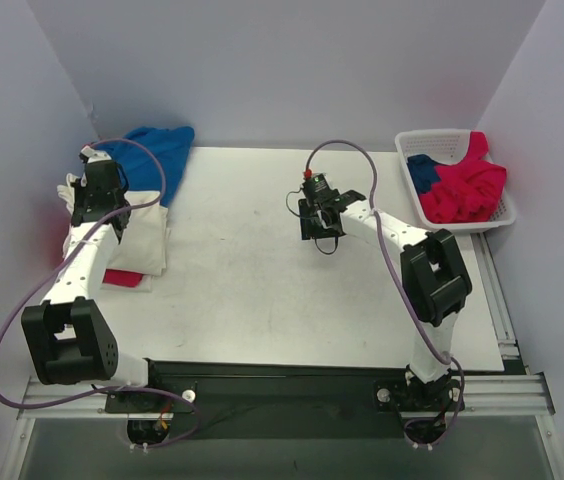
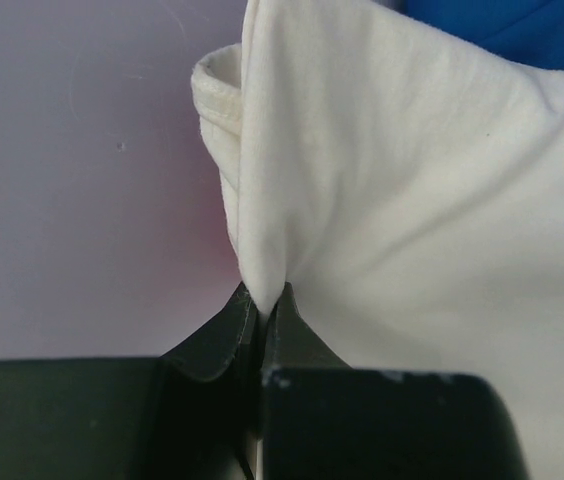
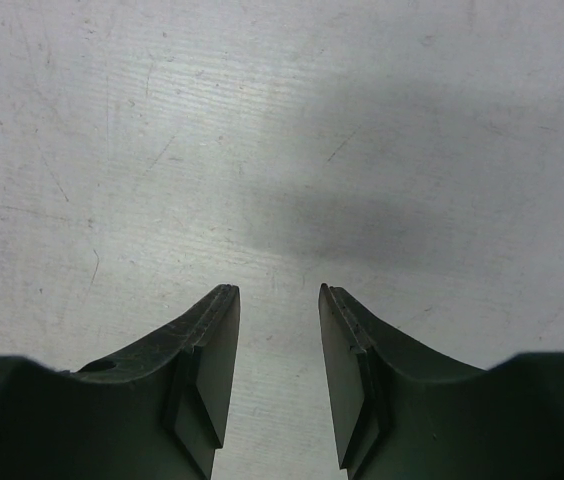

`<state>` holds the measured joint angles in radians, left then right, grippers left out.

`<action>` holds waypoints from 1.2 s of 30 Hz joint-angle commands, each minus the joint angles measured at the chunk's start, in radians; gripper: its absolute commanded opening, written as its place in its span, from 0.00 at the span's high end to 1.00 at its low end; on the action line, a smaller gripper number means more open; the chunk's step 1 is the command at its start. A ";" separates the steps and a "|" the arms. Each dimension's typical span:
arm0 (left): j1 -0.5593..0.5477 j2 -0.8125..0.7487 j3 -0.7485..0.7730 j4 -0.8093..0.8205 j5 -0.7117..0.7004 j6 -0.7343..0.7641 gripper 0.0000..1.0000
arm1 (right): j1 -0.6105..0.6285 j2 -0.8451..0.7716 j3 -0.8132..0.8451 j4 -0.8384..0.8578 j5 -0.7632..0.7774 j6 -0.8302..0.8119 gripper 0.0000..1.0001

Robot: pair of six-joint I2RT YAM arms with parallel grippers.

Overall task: Fold and stack the t-shirts
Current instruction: Put the neatly folded tshirt into the corner of the board with the left arm

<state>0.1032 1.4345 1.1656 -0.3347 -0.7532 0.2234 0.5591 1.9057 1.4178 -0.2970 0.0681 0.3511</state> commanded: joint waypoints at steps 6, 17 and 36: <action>0.061 0.043 0.016 0.160 -0.072 0.004 1.00 | 0.009 0.018 0.078 -0.056 0.024 0.000 0.62; 0.076 0.311 0.164 0.070 -0.299 -0.140 0.82 | 0.010 0.056 0.127 -0.080 0.016 0.006 0.62; 0.015 -0.040 0.066 0.085 0.242 -0.323 0.35 | 0.022 0.052 0.121 -0.093 0.036 0.009 0.62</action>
<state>0.1543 1.4826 1.2633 -0.2794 -0.7368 -0.0509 0.5770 1.9976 1.5284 -0.3576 0.0689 0.3557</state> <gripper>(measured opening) 0.653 0.379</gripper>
